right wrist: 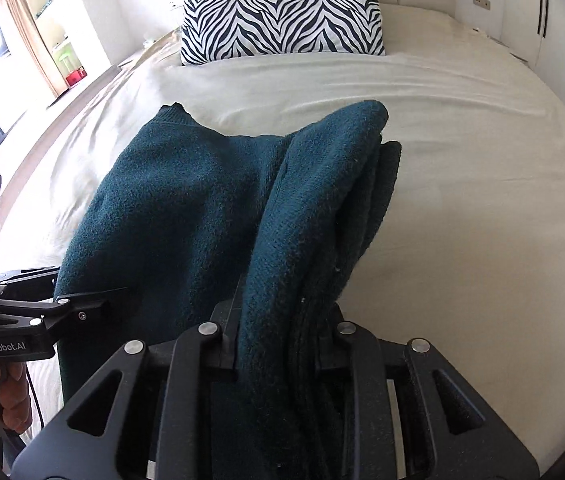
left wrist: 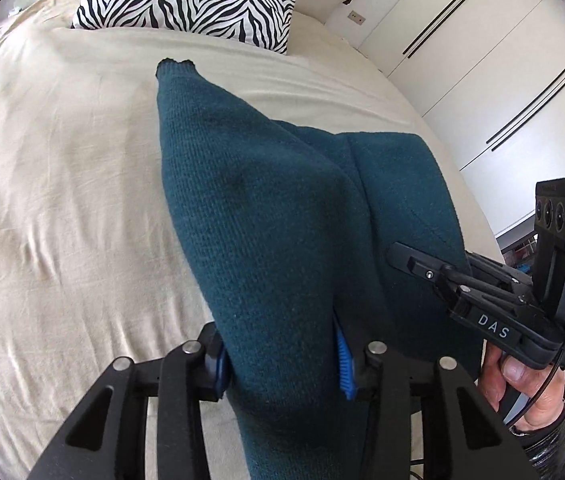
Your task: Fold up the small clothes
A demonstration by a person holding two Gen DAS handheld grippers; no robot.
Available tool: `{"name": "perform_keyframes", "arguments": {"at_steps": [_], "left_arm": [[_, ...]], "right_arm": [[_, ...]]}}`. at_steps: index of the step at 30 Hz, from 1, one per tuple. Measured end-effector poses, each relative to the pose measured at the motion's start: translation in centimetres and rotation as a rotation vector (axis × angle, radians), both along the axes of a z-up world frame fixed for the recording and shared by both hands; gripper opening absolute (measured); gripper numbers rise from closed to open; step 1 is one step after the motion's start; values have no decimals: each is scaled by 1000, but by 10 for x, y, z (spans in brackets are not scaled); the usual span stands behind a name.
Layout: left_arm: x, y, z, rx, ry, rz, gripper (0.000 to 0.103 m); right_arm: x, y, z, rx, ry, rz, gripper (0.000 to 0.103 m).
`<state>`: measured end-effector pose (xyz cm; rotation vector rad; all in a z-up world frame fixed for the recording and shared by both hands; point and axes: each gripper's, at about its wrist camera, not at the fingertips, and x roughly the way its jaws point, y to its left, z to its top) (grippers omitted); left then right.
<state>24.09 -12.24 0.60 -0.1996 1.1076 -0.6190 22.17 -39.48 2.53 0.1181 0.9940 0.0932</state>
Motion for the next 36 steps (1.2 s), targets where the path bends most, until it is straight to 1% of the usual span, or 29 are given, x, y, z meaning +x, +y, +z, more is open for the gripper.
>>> {"name": "perform_keyframes", "arguments": {"at_steps": [3, 5, 7, 10, 14, 16, 18, 21, 22, 23, 24, 25, 26, 27, 30, 33, 36], "left_arm": [[-30, 30, 22, -6, -40, 12, 43], [-54, 50, 31, 0, -65, 18, 43], [-74, 68, 36, 12, -81, 26, 44], [-97, 97, 35, 19, -84, 50, 44], [-117, 134, 18, 16, -61, 97, 44], [-124, 151, 3, 11, -39, 117, 44], [-126, 163, -17, 12, -14, 134, 45], [-120, 175, -53, 16, 60, 161, 48], [-120, 179, -65, 7, 83, 170, 52], [-120, 183, -72, -24, 90, 176, 56], [-120, 187, -77, -63, 97, 179, 57], [-120, 189, -81, -81, 103, 186, 59], [-120, 189, -84, -91, 104, 188, 61], [-120, 189, -85, -96, 99, 187, 62], [-119, 189, -87, -96, 82, 184, 65], [-122, 189, -87, -105, 72, 188, 66], [-137, 198, -88, -122, 57, 202, 66]], "right_arm": [[-24, 21, 20, 38, -43, 32, 22], [-38, 38, 28, 59, -60, 59, 22], [-51, 63, 33, 70, -67, 90, 22], [-66, 99, 34, 92, -72, 129, 22], [-81, 130, 19, 165, -41, 152, 22], [-89, 146, 7, 175, -24, 170, 22], [-89, 153, -11, 206, 8, 170, 22], [-79, 149, -53, 258, 84, 140, 22], [-78, 140, -69, 278, 118, 111, 24], [-78, 134, -81, 305, 138, 85, 27], [-80, 124, -92, 349, 147, 66, 29], [-86, 113, -101, 409, 148, 50, 31], [-88, 106, -107, 465, 142, 39, 33], [-91, 102, -113, 497, 130, 38, 33], [-92, 100, -118, 503, 92, 55, 35], [-93, 94, -119, 528, 80, 53, 37], [-97, 82, -119, 559, 66, 36, 39]]}}
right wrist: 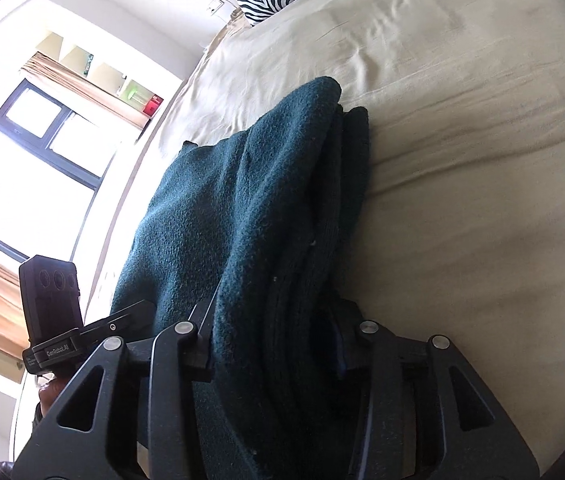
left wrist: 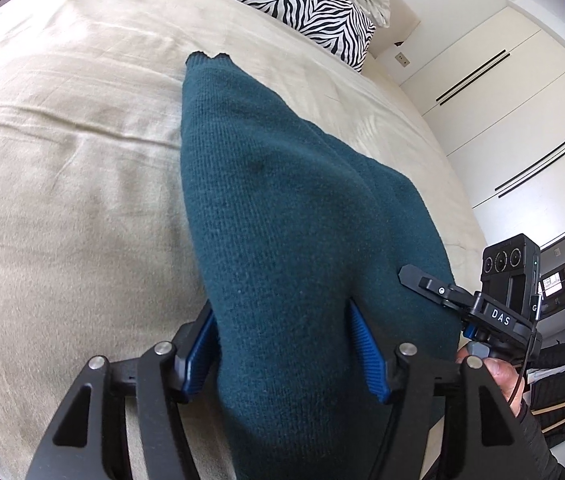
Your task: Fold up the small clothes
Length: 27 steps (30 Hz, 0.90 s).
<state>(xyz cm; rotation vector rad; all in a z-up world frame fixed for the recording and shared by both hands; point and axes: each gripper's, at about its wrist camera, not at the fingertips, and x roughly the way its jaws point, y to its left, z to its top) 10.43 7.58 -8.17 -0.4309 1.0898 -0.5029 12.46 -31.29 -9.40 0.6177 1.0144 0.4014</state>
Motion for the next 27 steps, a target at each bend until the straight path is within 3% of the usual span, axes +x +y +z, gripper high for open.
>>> {"name": "perform_keyframes", "arguments": {"at_steps": [5, 9, 12, 14, 17, 21, 23, 24, 27], "left_arm": [[-18, 6, 5, 40, -49, 35, 69], [-33, 7, 26, 120, -143, 75, 72], [-49, 17, 50, 171, -254, 145, 85], [-60, 22, 70, 235, -346, 211, 101], [-78, 22, 104, 340, -508, 270, 103], [-99, 14, 147, 466, -678, 363, 103], [-110, 12, 167, 514, -736, 426, 103], [-118, 13, 174, 536, -754, 460, 103], [-129, 17, 189, 581, -760, 516, 103]], "right_arm": [[-16, -21, 9, -37, -29, -55, 48], [-29, -37, 19, -99, -44, -110, 56], [-45, -51, 33, -180, -70, -156, 57], [-55, -55, 47, -287, -99, -214, 58], [-72, -58, 71, -399, -155, -285, 58], [-95, -51, 123, -545, -324, -368, 64], [-112, -44, 150, -602, -440, -417, 93], [-122, -40, 164, -621, -503, -447, 101], [-141, -26, 197, -639, -646, -497, 103]]}}
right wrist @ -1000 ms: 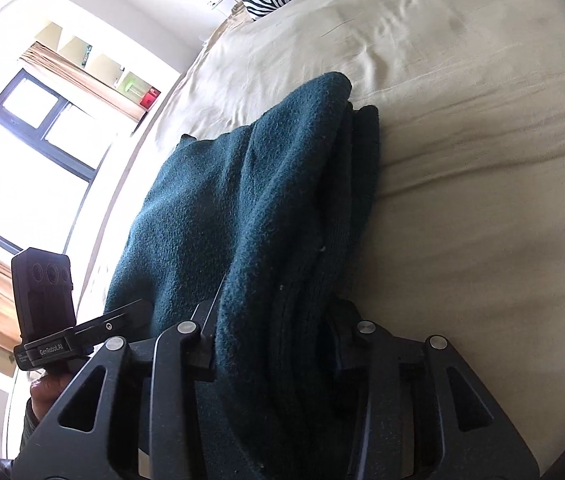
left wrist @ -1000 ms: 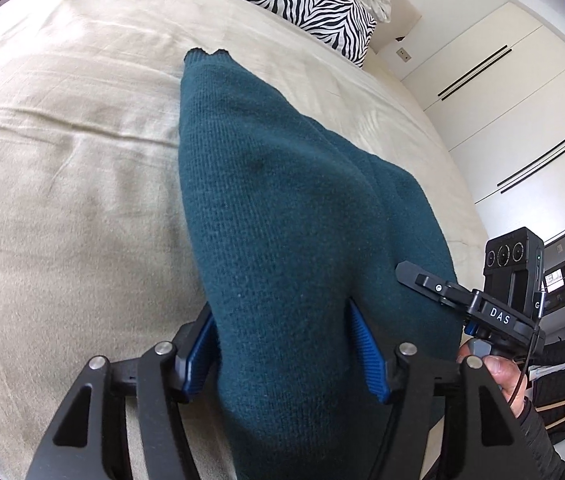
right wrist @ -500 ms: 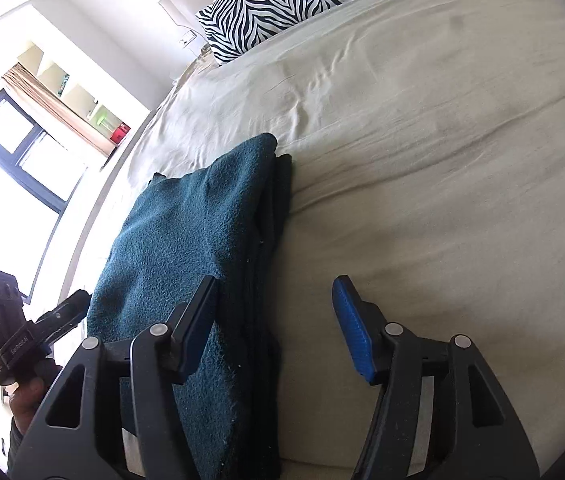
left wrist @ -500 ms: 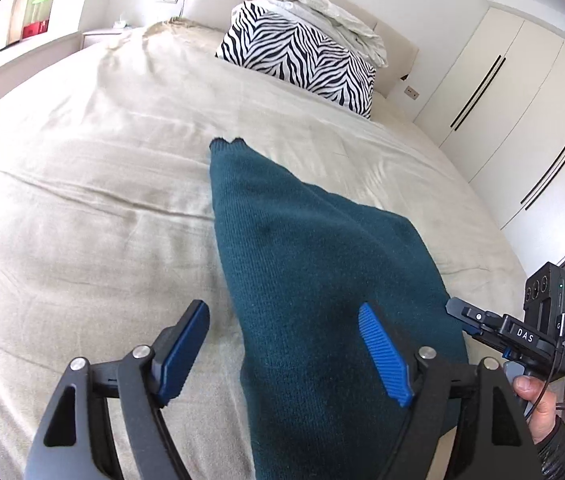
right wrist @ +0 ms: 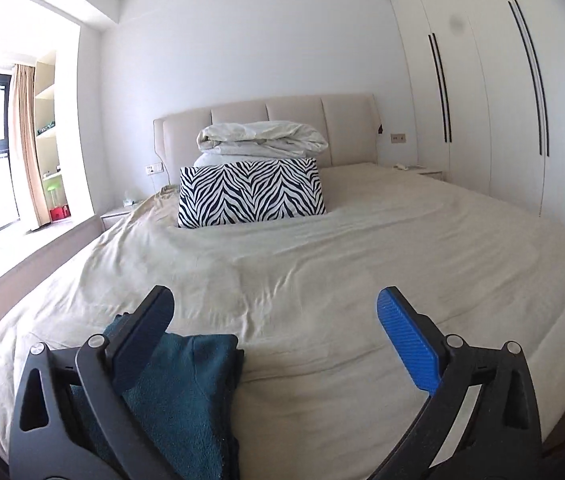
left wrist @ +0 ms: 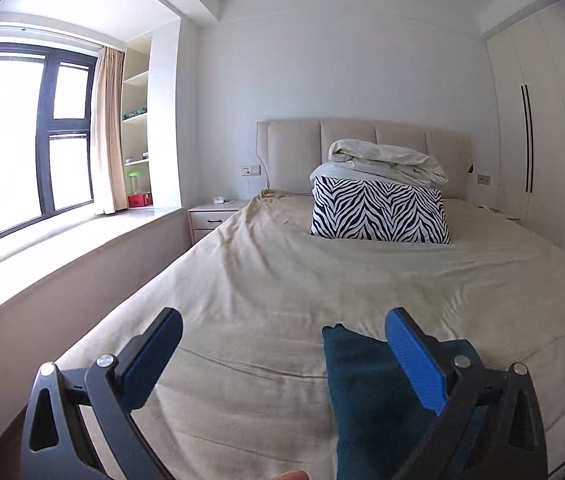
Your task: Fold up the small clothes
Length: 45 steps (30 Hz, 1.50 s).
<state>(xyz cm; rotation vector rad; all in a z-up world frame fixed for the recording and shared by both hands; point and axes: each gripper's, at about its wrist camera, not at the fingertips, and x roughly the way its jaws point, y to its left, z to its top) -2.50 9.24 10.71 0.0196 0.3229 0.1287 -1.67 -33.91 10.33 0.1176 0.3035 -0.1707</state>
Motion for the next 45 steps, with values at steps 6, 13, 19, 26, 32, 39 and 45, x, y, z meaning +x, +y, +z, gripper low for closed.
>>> {"name": "perform_keyframes", "arguments": {"at_steps": [6, 13, 19, 26, 32, 39, 45], "left_arm": [[1, 2, -1, 78, 136, 43, 103], [8, -2, -41, 20, 344, 15, 103], [8, -9, -70, -22, 452, -21, 103], [10, -8, -83, -62, 494, -47, 103], [13, -6, -93, -76, 520, -49, 103], [14, -6, -98, -71, 528, -50, 103], [14, -6, -99, -71, 529, -52, 103]], "right_arm": [[4, 11, 20, 126, 133, 108, 103], [8, 52, 5, 91, 364, 139, 103], [9, 72, -22, 31, 436, 113, 103], [8, 88, -42, -23, 496, 119, 103], [7, 95, -53, -40, 534, 125, 103], [10, 96, -62, -50, 571, 127, 103], [12, 96, -66, -48, 585, 130, 103]]}}
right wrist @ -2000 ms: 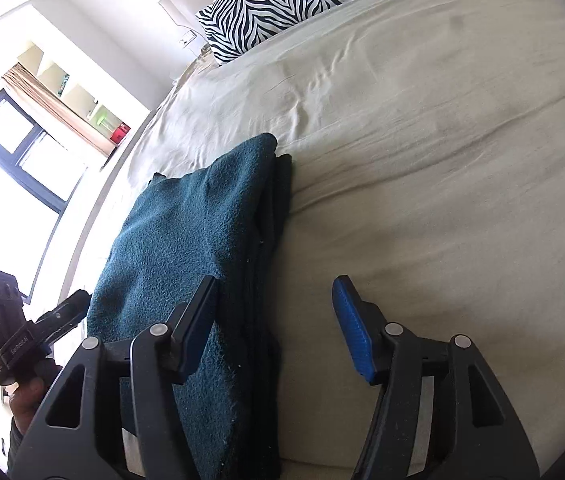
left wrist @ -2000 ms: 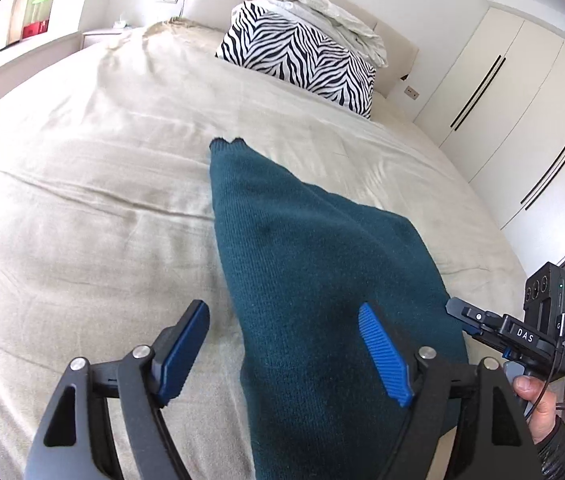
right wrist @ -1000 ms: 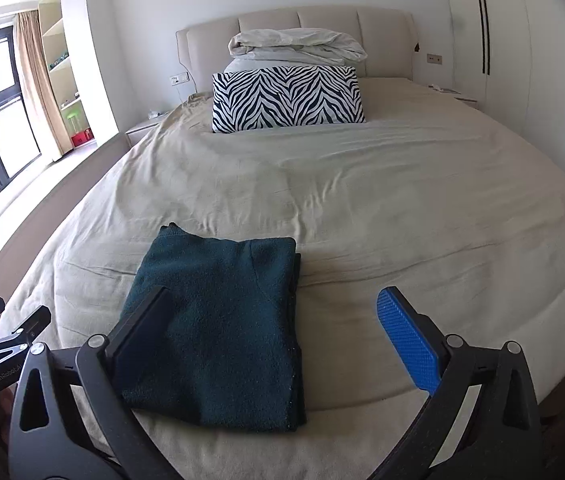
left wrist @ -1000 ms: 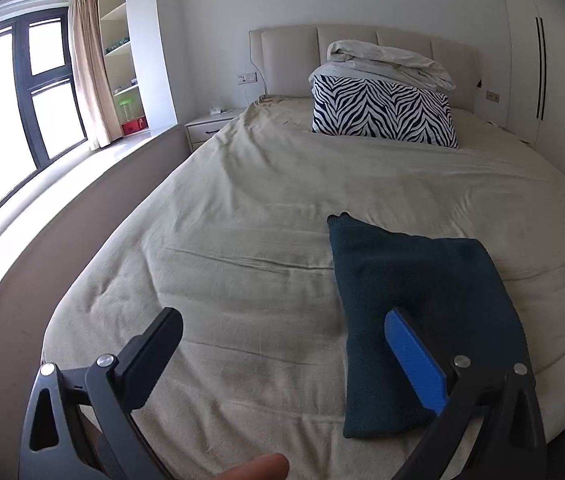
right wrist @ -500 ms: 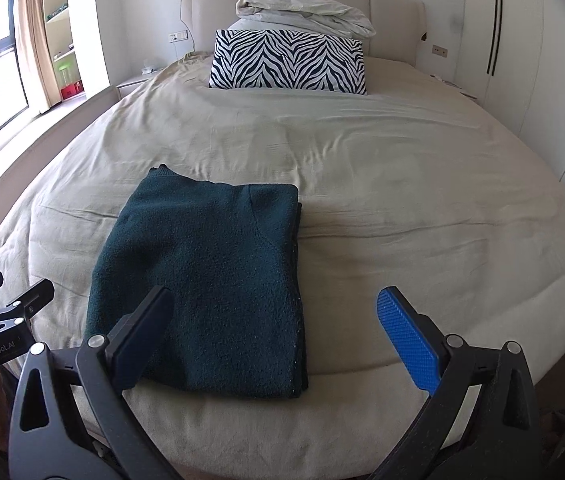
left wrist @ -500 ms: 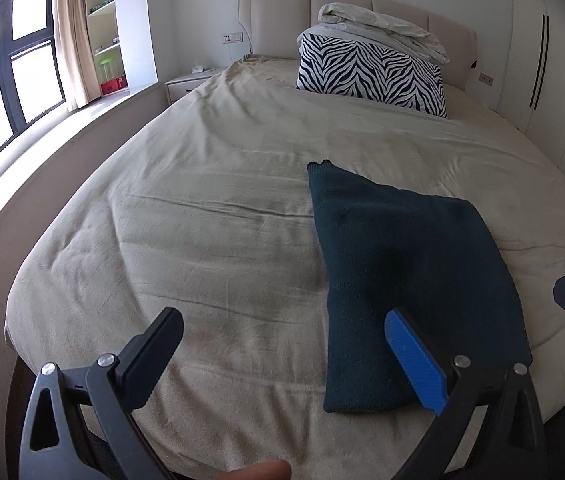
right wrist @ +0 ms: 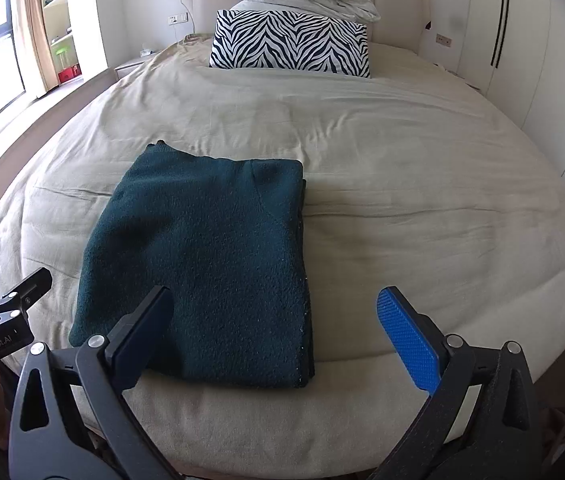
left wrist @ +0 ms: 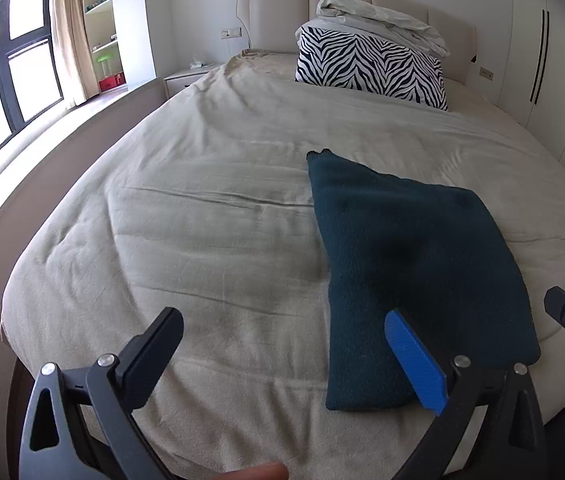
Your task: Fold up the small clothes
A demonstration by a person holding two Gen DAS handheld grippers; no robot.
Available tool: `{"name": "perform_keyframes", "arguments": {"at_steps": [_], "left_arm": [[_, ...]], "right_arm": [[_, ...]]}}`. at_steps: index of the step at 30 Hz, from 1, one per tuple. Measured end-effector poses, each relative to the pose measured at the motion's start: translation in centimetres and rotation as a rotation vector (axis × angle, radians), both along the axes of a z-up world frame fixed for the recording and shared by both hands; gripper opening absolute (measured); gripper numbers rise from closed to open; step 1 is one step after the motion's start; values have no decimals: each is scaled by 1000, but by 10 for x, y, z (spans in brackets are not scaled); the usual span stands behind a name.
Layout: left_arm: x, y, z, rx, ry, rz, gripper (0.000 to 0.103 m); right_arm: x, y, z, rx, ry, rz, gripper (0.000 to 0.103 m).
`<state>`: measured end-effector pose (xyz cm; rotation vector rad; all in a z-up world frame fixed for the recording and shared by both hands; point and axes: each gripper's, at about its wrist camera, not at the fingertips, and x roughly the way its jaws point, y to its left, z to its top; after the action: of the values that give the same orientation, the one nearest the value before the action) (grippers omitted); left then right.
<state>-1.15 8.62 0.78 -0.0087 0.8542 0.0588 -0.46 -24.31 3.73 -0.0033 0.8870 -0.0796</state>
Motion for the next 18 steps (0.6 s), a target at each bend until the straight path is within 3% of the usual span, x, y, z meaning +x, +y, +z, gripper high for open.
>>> {"name": "perform_keyframes", "arguments": {"at_steps": [18], "left_arm": [[0, -1, -2, 1, 5, -6, 103]], "right_arm": [[1, 1, -6, 10, 18, -3, 103]]}}
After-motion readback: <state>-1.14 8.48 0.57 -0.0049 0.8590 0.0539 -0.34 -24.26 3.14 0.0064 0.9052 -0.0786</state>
